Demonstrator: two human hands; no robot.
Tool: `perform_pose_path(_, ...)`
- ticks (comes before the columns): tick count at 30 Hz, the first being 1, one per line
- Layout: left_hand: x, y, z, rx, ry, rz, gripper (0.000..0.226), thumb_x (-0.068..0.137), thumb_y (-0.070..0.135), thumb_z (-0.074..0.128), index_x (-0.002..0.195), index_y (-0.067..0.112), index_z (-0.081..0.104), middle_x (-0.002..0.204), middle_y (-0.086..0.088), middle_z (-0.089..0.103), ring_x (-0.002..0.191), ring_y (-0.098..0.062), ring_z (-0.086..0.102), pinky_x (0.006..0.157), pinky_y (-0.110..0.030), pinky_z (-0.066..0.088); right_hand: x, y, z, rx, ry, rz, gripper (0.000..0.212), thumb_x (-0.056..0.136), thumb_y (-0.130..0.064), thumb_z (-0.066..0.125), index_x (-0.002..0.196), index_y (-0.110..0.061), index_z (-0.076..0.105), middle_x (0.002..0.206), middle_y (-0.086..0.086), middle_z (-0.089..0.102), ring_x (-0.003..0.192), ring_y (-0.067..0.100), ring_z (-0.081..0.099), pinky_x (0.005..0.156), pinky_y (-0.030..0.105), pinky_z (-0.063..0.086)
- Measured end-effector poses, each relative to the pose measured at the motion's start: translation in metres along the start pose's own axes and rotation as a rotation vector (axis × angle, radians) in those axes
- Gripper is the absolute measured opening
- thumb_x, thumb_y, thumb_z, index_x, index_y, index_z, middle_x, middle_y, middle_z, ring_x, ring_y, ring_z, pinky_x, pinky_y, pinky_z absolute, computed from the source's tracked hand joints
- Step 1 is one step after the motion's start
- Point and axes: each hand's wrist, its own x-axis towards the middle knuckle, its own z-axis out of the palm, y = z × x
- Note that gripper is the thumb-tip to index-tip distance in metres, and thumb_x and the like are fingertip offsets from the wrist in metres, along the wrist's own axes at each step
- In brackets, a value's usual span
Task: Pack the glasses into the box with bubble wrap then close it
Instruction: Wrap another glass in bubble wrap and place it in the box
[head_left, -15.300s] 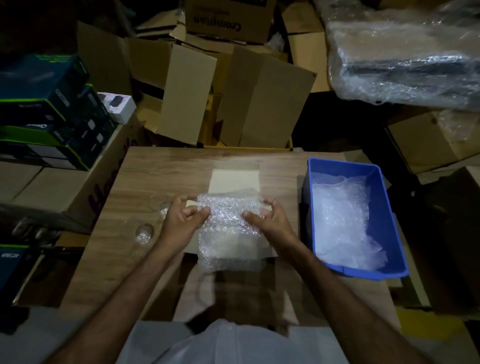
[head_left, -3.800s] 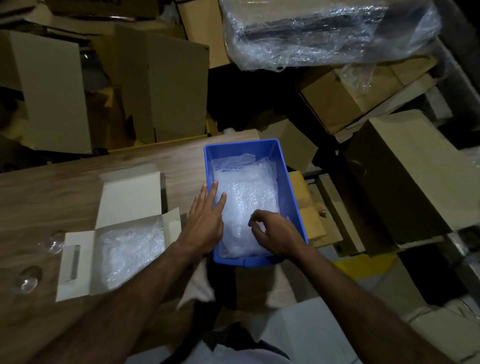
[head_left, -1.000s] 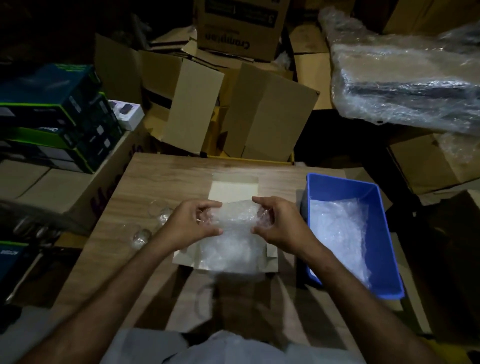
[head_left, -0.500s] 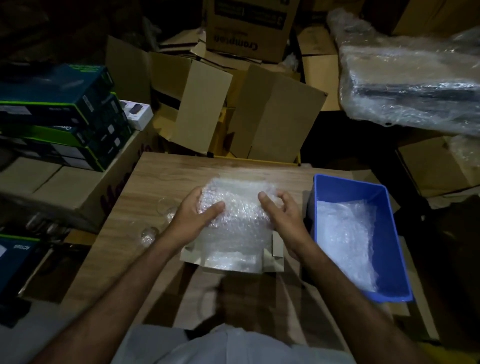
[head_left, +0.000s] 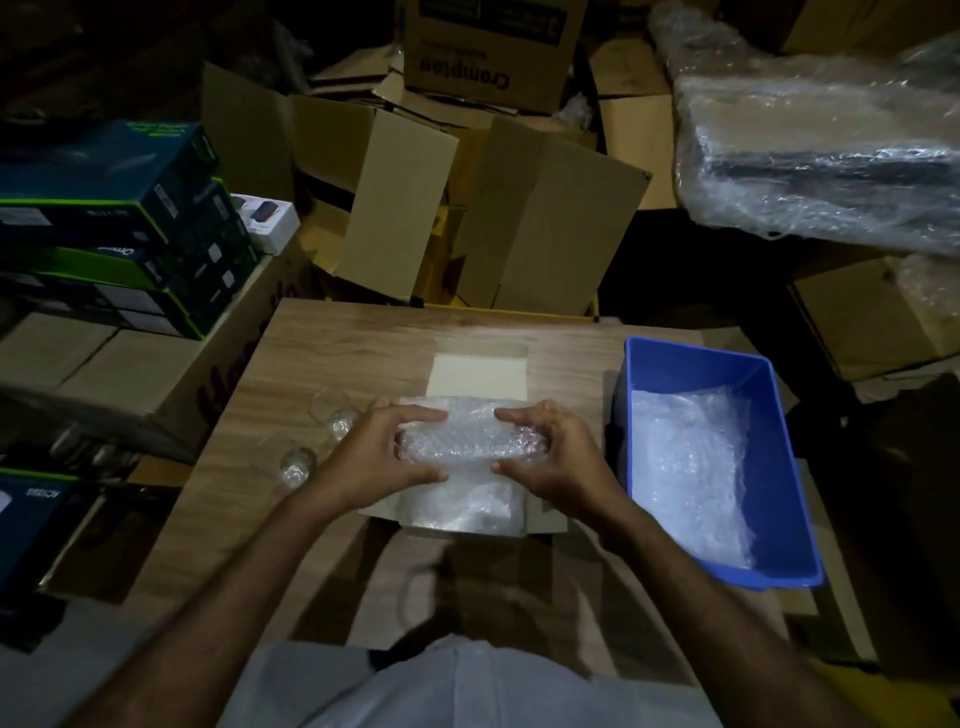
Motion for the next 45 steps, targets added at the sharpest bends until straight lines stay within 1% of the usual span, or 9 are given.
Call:
perform_pose_path(5, 0.004, -0.003, -0.007, 0.2, 0.1, 0.095, 0.008, 0.088, 0.035, 0.076, 0.094, 0.03, 0.075, 0.142, 0.011, 0.046, 0.132, -0.006, 0.042, 0.099, -0.031, 0.046, 0.013, 0.002, -0.016, -0.136, -0.074, -0.027, 0.017, 0.08, -0.042, 0.083, 0.082, -0.028, 0.074, 0.1, 0.005, 0.062, 0.102, 0.02, 0.06, 0.081, 0.029, 0.055)
perform_pose_path(8, -0.002, 0.003, 0.002, -0.352, 0.011, -0.058, 0.014, 0.095, 0.027, 0.067, 0.108, 0.022, 0.073, 0.116, 0.003, 0.075, 0.109, -0.019, 0.071, 0.088, -0.035, 0.06, 0.011, -0.004, -0.026, 0.271, -0.173, 0.08, 0.028, 0.094, -0.031, 0.073, 0.102, -0.004, 0.073, 0.105, 0.016, 0.073, 0.099, 0.026, 0.071, 0.08, 0.032, 0.06)
perform_pose_path(11, -0.001, 0.006, 0.027, -0.437, 0.143, -0.107, 0.019, 0.1, 0.022, 0.06, 0.114, 0.013, 0.068, 0.096, 0.0, 0.078, 0.09, -0.018, 0.075, 0.072, -0.028, 0.061, 0.006, -0.006, -0.01, 0.495, -0.061, 0.171, 0.026, 0.095, -0.025, 0.071, 0.114, -0.006, 0.07, 0.107, 0.011, 0.076, 0.097, 0.024, 0.074, 0.078, 0.031, 0.061)
perform_pose_path(16, -0.001, -0.007, 0.042, -0.485, 0.318, -0.147, 0.024, 0.1, 0.022, 0.062, 0.121, 0.01, 0.064, 0.107, -0.01, 0.075, 0.096, -0.029, 0.074, 0.068, -0.036, 0.061, -0.009, 0.005, 0.007, 0.56, 0.009, 0.248, 0.042, 0.083, -0.016, 0.083, 0.12, -0.021, 0.061, 0.112, 0.001, 0.074, 0.097, 0.015, 0.075, 0.073, 0.029, 0.062)
perform_pose_path(26, -0.014, -0.015, 0.026, -0.566, 0.095, -0.141, 0.036, 0.086, 0.008, 0.076, 0.12, 0.006, 0.064, 0.113, -0.01, 0.076, 0.105, -0.028, 0.073, 0.083, -0.035, 0.062, -0.009, 0.018, -0.002, 0.617, -0.102, 0.245, 0.047, 0.085, -0.015, 0.082, 0.128, -0.014, 0.063, 0.122, 0.01, 0.072, 0.106, 0.031, 0.073, 0.086, 0.05, 0.061)
perform_pose_path(32, -0.021, -0.024, 0.02, -0.583, 0.02, -0.232, 0.039, 0.089, 0.011, 0.075, 0.125, 0.006, 0.058, 0.12, -0.016, 0.072, 0.112, -0.036, 0.069, 0.097, -0.055, 0.055, -0.011, 0.02, -0.001, 0.611, -0.196, 0.25, 0.046, 0.089, -0.012, 0.077, 0.131, -0.019, 0.061, 0.122, 0.009, 0.072, 0.102, 0.027, 0.074, 0.067, 0.031, 0.059)
perform_pose_path(36, -0.026, -0.026, 0.007, -0.777, -0.098, -0.322, 0.074, 0.072, 0.042, 0.089, 0.128, 0.005, 0.058, 0.129, -0.019, 0.066, 0.12, -0.033, 0.065, 0.1, -0.049, 0.054, -0.005, 0.027, 0.001, 0.577, -0.212, 0.239, 0.034, 0.093, -0.014, 0.073, 0.126, -0.015, 0.066, 0.121, 0.018, 0.071, 0.108, 0.045, 0.067, 0.086, 0.058, 0.056)
perform_pose_path(40, -0.025, -0.017, -0.002, -0.932, -0.196, -0.327, 0.063, 0.103, 0.054, 0.028, 0.131, 0.008, 0.062, 0.133, -0.019, 0.065, 0.124, -0.034, 0.062, 0.103, -0.052, 0.051, 0.003, 0.024, -0.002, 0.542, -0.259, 0.275, 0.024, 0.09, -0.011, 0.073, 0.114, -0.01, 0.07, 0.113, 0.017, 0.073, 0.098, 0.037, 0.071, 0.083, 0.045, 0.054)
perform_pose_path(45, -0.019, -0.023, -0.005, -0.866, -0.25, -0.313, 0.074, 0.092, 0.068, 0.045, 0.14, 0.012, 0.056, 0.138, -0.017, 0.062, 0.129, -0.035, 0.059, 0.1, -0.049, 0.054, 0.015, 0.014, -0.004, 0.528, -0.251, 0.251, 0.027, 0.087, -0.003, 0.075, 0.113, 0.002, 0.068, 0.111, 0.017, 0.074, 0.097, 0.031, 0.072, 0.082, 0.039, 0.061)
